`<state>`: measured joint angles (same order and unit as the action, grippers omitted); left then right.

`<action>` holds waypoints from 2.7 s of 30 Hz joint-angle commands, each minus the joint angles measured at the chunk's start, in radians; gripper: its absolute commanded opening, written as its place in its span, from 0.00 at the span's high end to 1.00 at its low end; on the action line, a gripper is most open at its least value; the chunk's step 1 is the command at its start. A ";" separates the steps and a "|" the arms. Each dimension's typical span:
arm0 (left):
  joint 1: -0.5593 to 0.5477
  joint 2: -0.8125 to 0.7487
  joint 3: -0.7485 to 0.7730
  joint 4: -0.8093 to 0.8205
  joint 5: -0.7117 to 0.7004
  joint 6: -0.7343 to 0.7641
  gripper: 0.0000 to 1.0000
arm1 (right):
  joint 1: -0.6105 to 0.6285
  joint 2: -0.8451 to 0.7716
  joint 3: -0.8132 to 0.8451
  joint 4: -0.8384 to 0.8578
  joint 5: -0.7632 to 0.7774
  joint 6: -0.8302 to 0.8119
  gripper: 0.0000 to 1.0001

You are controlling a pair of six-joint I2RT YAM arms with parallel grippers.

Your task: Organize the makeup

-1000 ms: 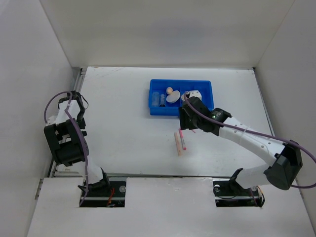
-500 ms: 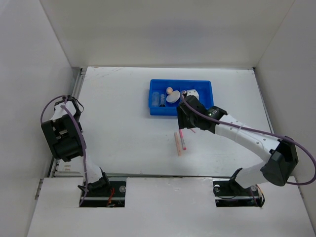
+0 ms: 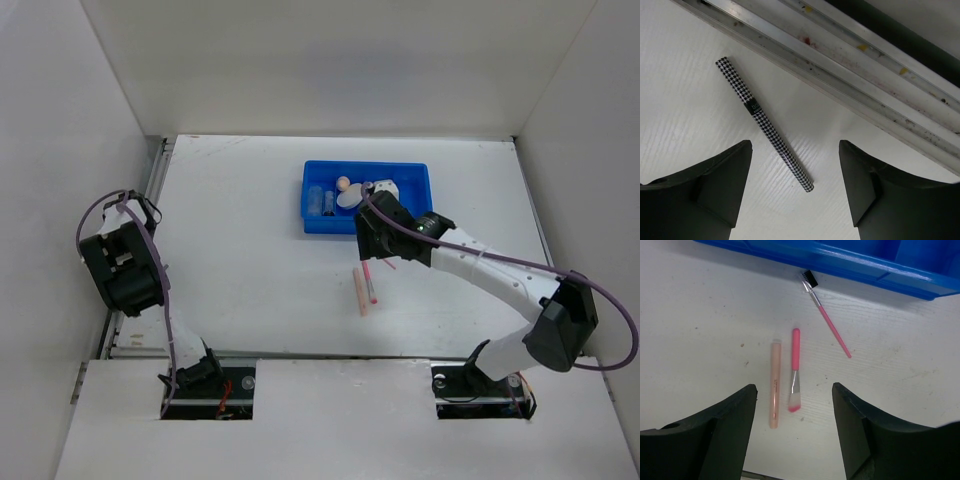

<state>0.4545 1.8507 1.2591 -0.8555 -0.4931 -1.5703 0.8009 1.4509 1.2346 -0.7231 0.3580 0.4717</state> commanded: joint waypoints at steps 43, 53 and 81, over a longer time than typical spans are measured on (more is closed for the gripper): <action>0.032 0.085 0.010 0.030 0.091 0.157 0.88 | 0.011 0.017 0.101 -0.012 0.002 -0.012 0.32; -0.026 0.085 0.029 0.032 0.067 0.204 1.00 | 0.011 0.017 0.101 -0.012 0.002 -0.012 0.32; -0.411 0.064 0.210 0.032 -0.005 0.479 1.00 | -0.012 -0.027 0.071 -0.002 0.047 0.007 0.32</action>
<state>0.0883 1.9484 1.4281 -0.8017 -0.4625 -1.1641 0.7990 1.4761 1.2934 -0.7334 0.3714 0.4690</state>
